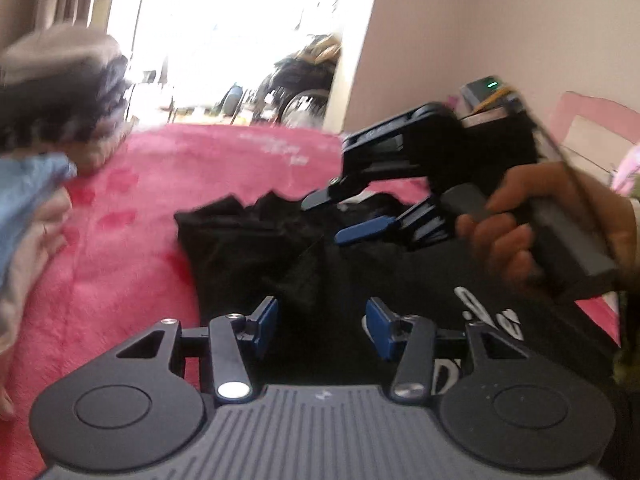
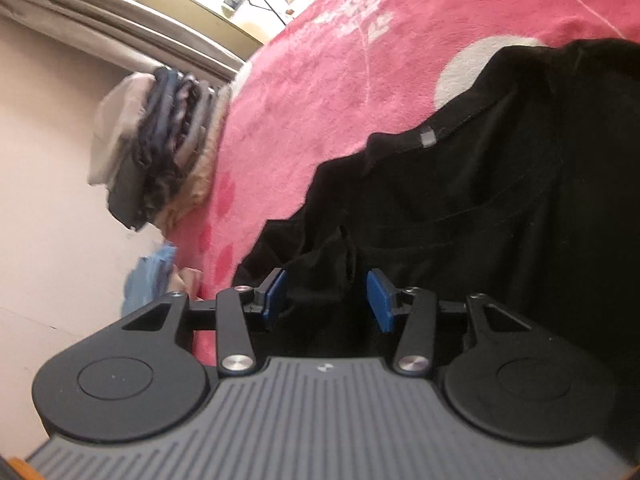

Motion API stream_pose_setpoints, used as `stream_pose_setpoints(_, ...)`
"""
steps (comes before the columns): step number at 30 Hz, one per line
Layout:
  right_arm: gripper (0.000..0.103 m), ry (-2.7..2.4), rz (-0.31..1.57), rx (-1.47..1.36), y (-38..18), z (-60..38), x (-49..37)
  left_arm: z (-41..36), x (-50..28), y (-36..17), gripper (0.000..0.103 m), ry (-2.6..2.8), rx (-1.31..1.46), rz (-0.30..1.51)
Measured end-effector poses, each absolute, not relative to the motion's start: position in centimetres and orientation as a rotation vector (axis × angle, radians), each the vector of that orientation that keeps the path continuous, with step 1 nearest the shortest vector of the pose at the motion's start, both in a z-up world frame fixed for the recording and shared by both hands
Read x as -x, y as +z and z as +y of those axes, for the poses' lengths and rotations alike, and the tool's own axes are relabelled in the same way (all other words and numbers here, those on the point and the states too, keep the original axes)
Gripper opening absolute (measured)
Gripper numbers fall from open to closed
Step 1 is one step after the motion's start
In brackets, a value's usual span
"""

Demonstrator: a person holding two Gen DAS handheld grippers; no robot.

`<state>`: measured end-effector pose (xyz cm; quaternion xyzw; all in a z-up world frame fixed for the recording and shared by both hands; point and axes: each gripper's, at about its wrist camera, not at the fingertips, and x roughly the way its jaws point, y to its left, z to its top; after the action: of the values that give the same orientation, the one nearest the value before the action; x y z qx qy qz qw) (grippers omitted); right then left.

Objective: Fold clothes

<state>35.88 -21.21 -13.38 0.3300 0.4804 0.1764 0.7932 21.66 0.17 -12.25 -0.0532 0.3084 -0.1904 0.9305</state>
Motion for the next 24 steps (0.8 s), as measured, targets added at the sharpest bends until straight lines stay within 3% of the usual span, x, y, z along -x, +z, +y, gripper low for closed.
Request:
stream_pose_setpoints(6, 0.044, 0.346, 1.06, -0.692, -13.7, -20.9, -37.1, 1.5, -24.2, -13.2, 0.044, -0.35, 0.274, 0.708)
stream_pose_setpoints(9, 0.042, 0.337, 1.081, -0.652, -13.9, -20.1, -38.0, 1.2, -25.3, -13.7, 0.029, -0.343, 0.31, 0.732)
stream_pose_setpoints(11, 0.041, 0.334, 1.099, -0.627, -14.1, -19.6, -38.7, 1.0, -25.5, -13.9, 0.012, -0.338, 0.318, 0.731)
stream_pose_setpoints(13, 0.036, 0.337, 1.111, -0.608, -14.3, -19.3, -39.3, 0.9, -25.5, -13.9, 0.008, -0.344, 0.325, 0.716)
stream_pose_setpoints(15, 0.026, 0.354, 1.115, -0.58, -14.1, -18.8, -39.7, 0.8, -24.9, -13.6, 0.006, -0.364, 0.303, 0.675)
stream_pose_setpoints(17, 0.008, 0.363, 1.114, -0.536, -13.7, -18.3, -39.9, 0.5, -24.4, -13.3, 0.005, -0.39, 0.282, 0.64)
stream_pose_setpoints(24, 0.003, 0.42, 1.055, -0.454, -10.9, -16.8, -38.8, 2.3, -21.5, -11.3, 0.004, -0.359, 0.323, 0.491)
